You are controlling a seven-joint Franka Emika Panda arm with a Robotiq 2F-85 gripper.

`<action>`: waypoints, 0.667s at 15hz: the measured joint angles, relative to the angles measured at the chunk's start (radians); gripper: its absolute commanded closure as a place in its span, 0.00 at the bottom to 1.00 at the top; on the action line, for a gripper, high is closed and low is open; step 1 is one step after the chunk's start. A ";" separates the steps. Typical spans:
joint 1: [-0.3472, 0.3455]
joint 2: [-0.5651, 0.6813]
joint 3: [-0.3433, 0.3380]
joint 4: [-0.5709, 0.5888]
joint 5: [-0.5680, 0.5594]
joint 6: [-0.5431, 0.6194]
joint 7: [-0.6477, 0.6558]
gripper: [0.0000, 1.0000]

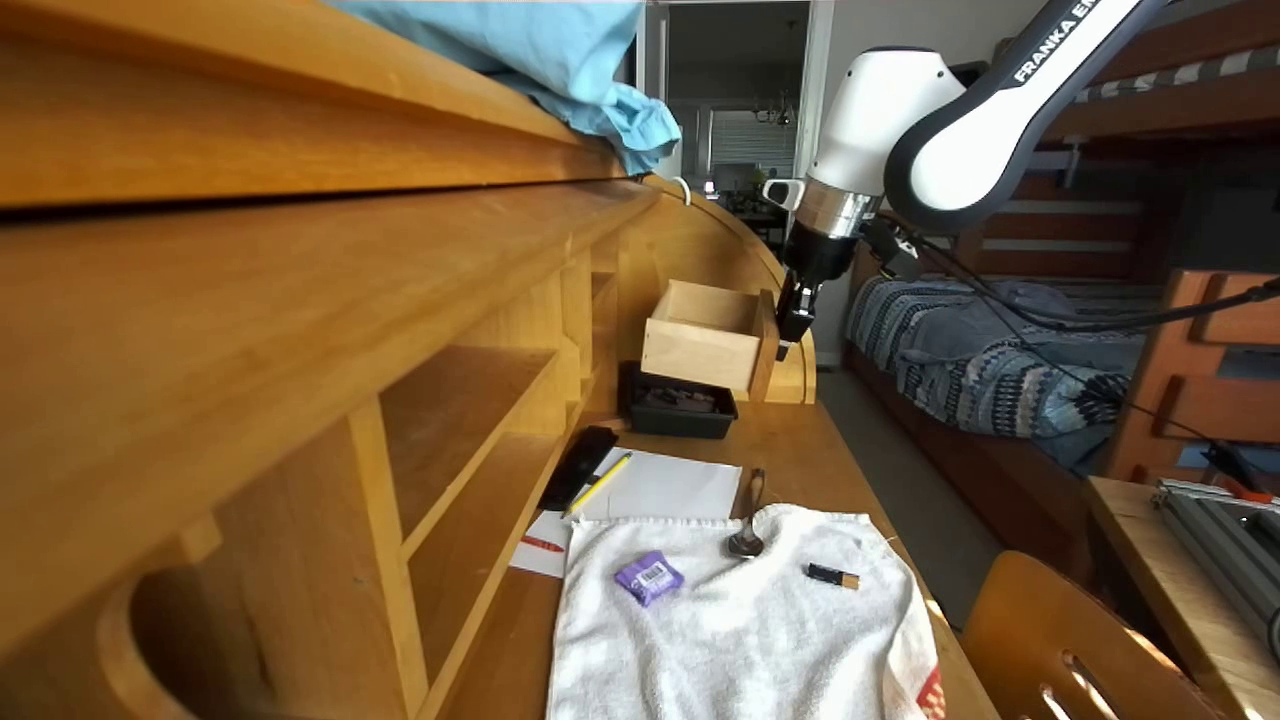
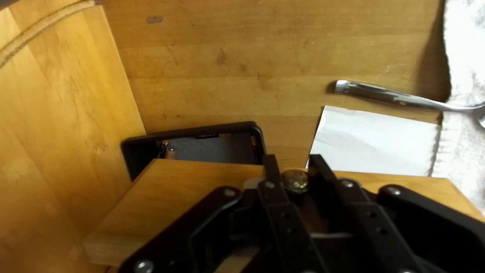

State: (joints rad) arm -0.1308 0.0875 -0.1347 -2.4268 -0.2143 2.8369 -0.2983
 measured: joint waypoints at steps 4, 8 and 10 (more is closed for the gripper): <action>-0.007 0.022 0.017 0.028 0.095 0.000 -0.104 0.94; -0.020 0.038 0.041 0.055 0.167 -0.003 -0.184 0.94; -0.028 0.043 0.049 0.066 0.185 -0.006 -0.206 0.94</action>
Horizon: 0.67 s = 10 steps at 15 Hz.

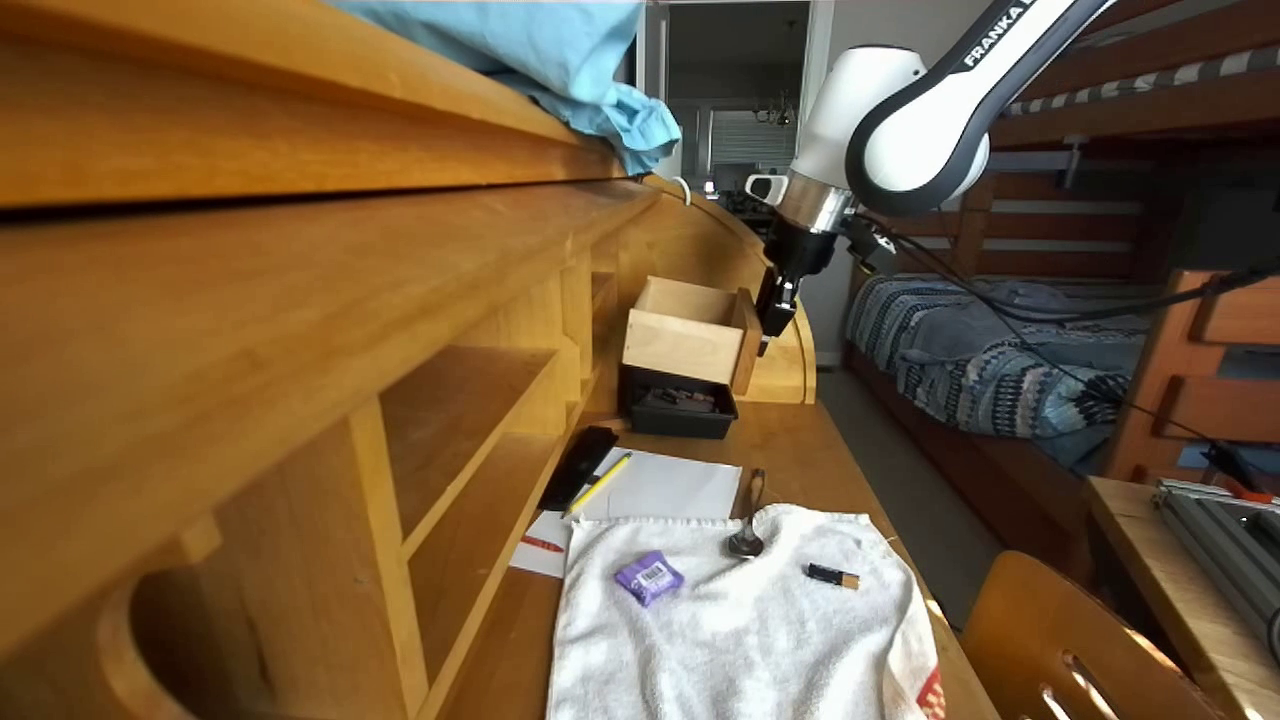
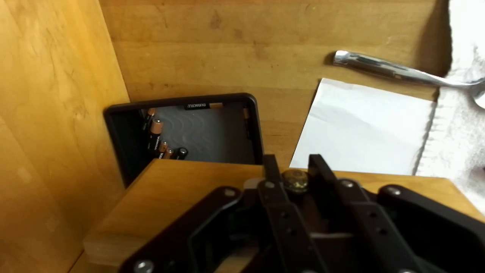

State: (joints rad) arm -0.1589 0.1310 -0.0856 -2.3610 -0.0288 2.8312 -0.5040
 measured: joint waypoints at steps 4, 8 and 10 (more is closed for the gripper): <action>-0.018 0.014 0.014 0.024 0.036 -0.013 -0.038 0.94; -0.034 0.028 0.030 0.046 0.068 -0.028 -0.064 0.94; -0.037 0.034 0.035 0.057 0.073 -0.039 -0.070 0.94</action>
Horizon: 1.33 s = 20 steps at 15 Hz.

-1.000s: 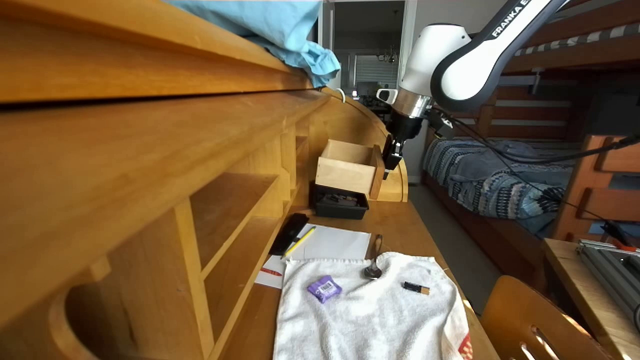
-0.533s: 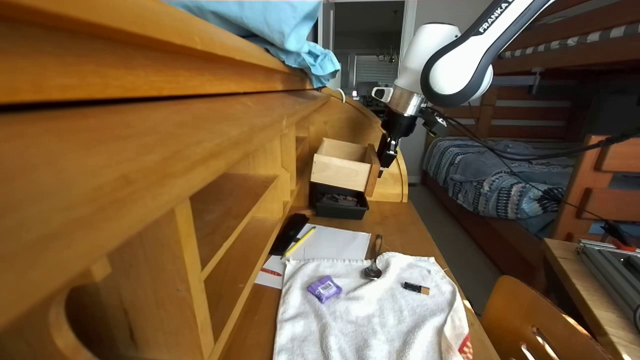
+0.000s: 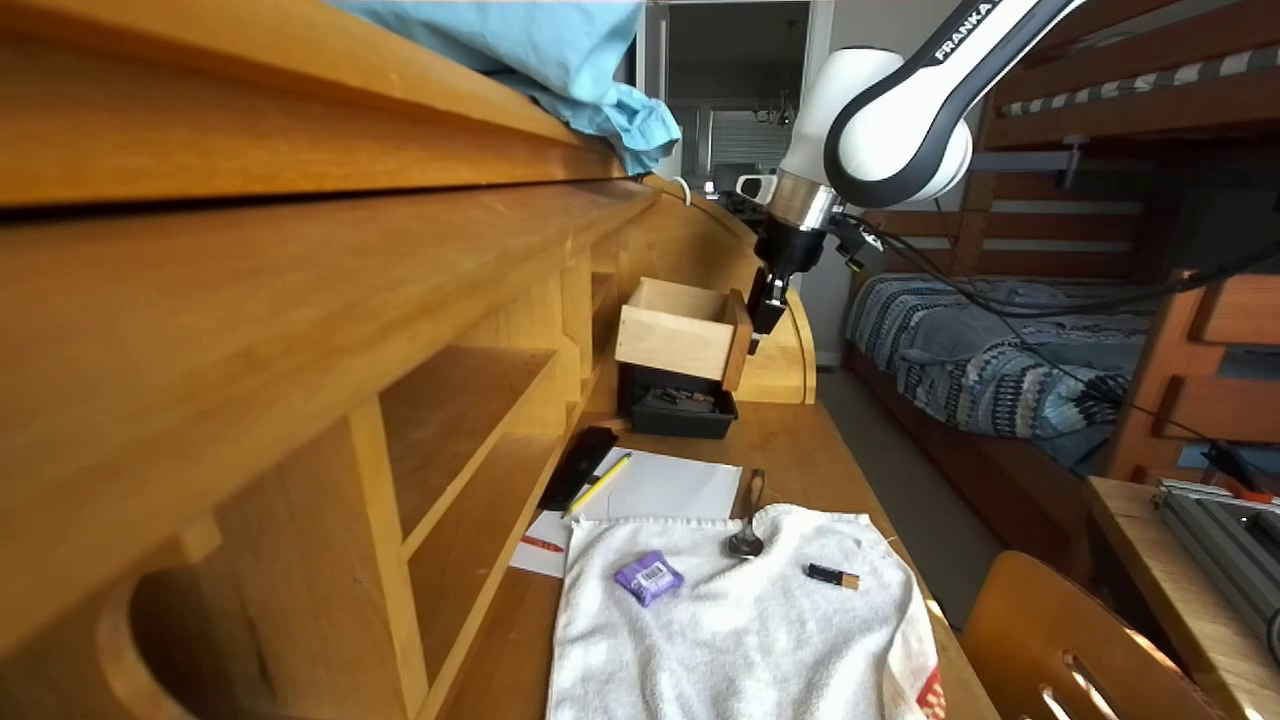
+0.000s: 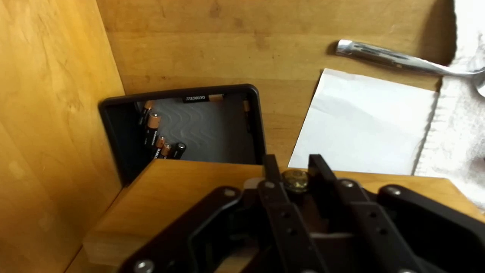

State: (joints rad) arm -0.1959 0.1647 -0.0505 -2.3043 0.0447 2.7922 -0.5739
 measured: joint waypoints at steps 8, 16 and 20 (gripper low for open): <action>0.000 0.026 0.021 0.032 0.001 -0.026 -0.002 0.94; 0.000 0.046 0.023 0.066 0.001 -0.050 -0.002 0.94; 0.000 0.054 0.023 0.084 0.000 -0.057 -0.002 0.94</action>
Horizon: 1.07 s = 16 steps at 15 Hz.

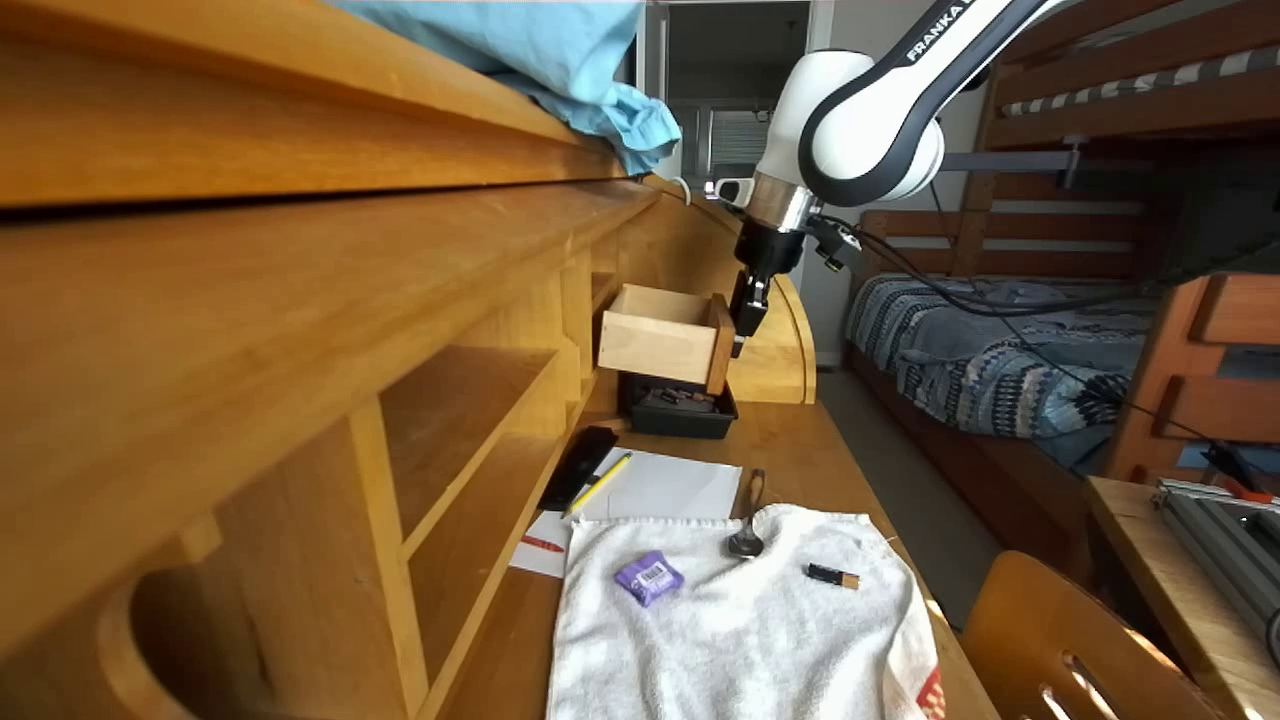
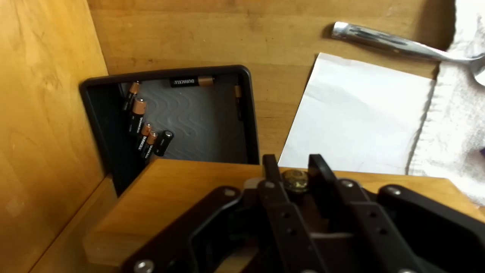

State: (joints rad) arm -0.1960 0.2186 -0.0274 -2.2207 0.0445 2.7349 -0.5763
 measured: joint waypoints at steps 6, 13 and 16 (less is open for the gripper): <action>0.000 0.008 0.000 0.018 0.000 -0.014 0.000 0.94; 0.002 0.016 0.000 0.040 -0.002 -0.046 0.000 0.94; 0.003 0.020 0.000 0.047 -0.009 -0.053 0.000 0.94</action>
State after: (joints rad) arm -0.1931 0.2381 -0.0274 -2.1740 0.0358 2.6816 -0.5763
